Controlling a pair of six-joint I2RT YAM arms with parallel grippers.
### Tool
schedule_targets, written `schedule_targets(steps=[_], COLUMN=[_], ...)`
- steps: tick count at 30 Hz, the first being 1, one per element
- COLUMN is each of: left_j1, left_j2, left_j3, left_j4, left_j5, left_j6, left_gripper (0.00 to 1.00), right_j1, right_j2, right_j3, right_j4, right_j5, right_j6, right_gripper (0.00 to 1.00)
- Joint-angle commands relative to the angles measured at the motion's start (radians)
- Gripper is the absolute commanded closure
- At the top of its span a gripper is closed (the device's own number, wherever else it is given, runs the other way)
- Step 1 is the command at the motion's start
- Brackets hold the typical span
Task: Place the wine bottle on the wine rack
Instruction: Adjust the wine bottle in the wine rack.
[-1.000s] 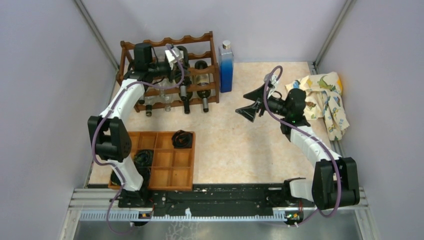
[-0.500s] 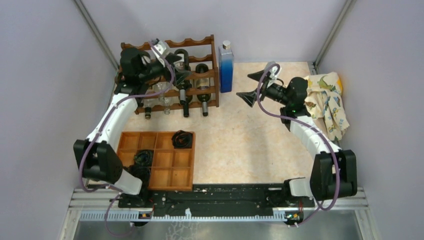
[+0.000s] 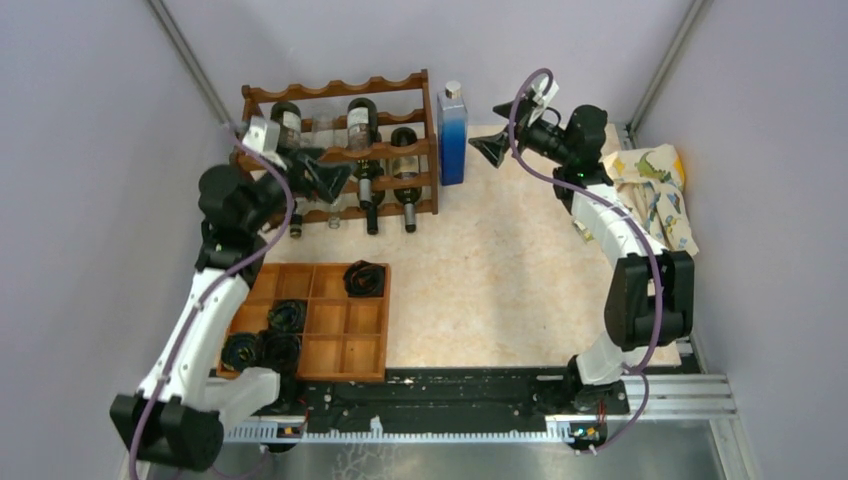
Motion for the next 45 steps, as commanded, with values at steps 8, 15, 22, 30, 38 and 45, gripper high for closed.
schedule_targets(steps=[8, 15, 22, 30, 38, 45], left_j1=[0.004, 0.001, -0.008, -0.023, -0.023, -0.023], left_j2=[-0.286, -0.042, 0.25, 0.395, 0.451, 0.45], left_j3=[-0.569, -0.641, -0.495, -0.357, -0.289, -0.277], left_j4=[0.108, 0.245, 0.304, 0.293, 0.315, 0.301], left_j5=[-0.076, -0.052, -0.061, -0.058, -0.084, -0.104], left_j6=[-0.423, -0.468, -0.429, -0.419, -0.443, -0.437], left_gripper=[0.39, 0.9, 0.92, 0.92, 0.92, 0.9], right_j1=[-0.008, -0.008, -0.008, -0.008, -0.008, -0.008], right_j2=[0.105, 0.086, 0.062, 0.054, 0.055, 0.048], right_j3=[0.172, 0.131, 0.103, 0.086, 0.078, 0.065], right_j4=[-0.046, -0.017, -0.013, 0.0, 0.03, 0.029], right_j5=[-0.022, -0.023, -0.022, -0.025, -0.042, -0.043], right_j6=[0.054, 0.074, 0.073, 0.076, 0.091, 0.078], right_gripper=[0.02, 0.02, 0.02, 0.02, 0.02, 0.02])
